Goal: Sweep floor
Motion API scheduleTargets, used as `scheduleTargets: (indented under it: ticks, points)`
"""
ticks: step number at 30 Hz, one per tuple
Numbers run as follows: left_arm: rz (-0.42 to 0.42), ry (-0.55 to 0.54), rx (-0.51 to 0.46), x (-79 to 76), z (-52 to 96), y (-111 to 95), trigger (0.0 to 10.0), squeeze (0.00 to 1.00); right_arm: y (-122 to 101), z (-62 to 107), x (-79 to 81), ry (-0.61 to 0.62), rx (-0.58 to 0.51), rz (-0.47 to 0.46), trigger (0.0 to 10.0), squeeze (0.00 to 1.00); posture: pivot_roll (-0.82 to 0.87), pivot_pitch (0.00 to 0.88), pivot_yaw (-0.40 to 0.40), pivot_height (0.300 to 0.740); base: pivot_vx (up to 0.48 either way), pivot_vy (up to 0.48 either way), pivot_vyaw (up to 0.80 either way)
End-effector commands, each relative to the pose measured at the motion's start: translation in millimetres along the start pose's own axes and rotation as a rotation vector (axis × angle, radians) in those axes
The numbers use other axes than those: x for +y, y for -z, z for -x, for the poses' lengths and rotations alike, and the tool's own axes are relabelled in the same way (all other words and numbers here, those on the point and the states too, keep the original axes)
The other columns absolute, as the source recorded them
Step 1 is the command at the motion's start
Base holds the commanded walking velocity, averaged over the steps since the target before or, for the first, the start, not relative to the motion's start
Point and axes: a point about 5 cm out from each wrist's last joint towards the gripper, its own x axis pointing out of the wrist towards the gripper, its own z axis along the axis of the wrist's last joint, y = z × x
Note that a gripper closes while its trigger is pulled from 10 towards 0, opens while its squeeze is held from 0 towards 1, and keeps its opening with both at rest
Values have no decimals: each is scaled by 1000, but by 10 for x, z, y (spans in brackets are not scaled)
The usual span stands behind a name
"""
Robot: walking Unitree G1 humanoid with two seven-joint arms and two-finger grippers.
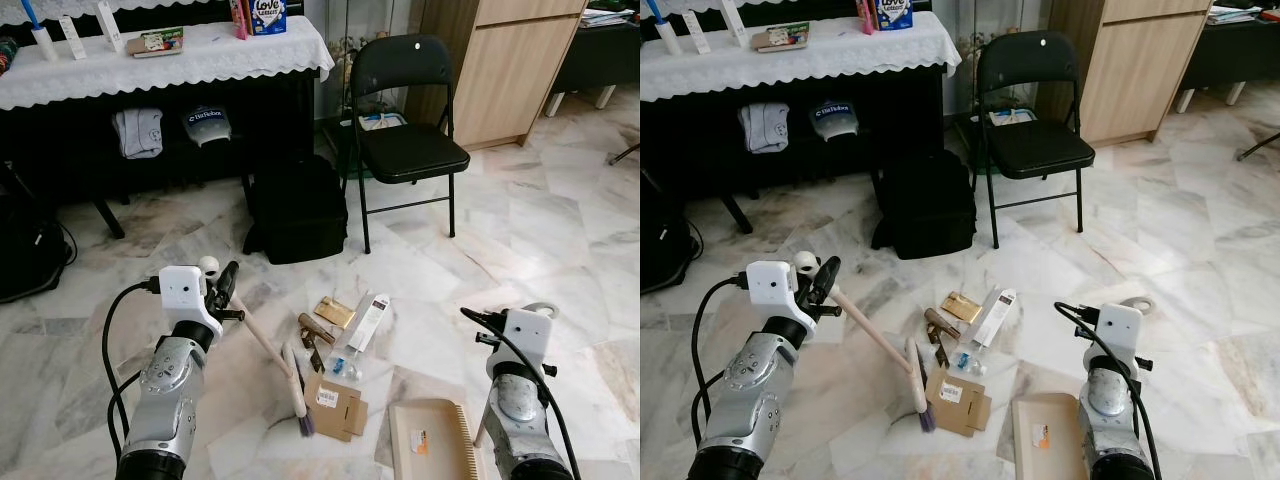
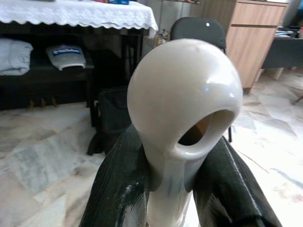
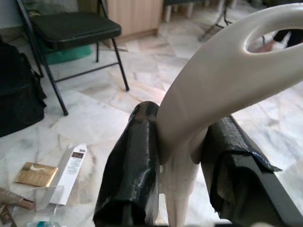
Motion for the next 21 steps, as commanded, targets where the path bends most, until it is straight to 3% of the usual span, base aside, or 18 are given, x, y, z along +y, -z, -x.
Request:
scheduleTargets:
  ticks: [1,9,16,21]
  points:
    - [15,27,-28,-41,-18,-76,10000,0,404,177,65,-35,227,-20,10000,0,-80,50,57,740,0,0,0]
    - [20,50,-22,-72,-34,-80,10000,0,465,198,122,-60,299,-71,10000,0,-80,45,56,740,0,0,0]
    - [30,64,-17,-85,-22,-83,10000,0,455,157,-61,102,303,-131,10000,0,-74,43,53,740,0,0,0]
    - [34,65,-14,-88,-21,-79,10000,0,426,144,53,-3,309,-155,10000,0,-78,43,53,740,0,0,0]
